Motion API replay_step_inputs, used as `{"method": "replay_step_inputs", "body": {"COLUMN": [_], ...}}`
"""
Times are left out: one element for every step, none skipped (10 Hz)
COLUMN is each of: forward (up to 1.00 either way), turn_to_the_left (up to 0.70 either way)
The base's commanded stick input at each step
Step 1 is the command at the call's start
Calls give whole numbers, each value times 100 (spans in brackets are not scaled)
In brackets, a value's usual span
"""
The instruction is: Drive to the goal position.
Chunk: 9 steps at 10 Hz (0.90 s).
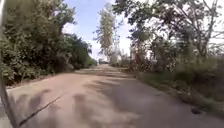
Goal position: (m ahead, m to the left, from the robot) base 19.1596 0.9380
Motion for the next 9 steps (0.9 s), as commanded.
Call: {"method": "replay_step_inputs", "body": {"forward": [70, 70, 70, 70, 70, 70, 70, 70, 70], "turn_to_the_left": [0, 0, 0, 0, 0, 0, 0, 0, 0]}}
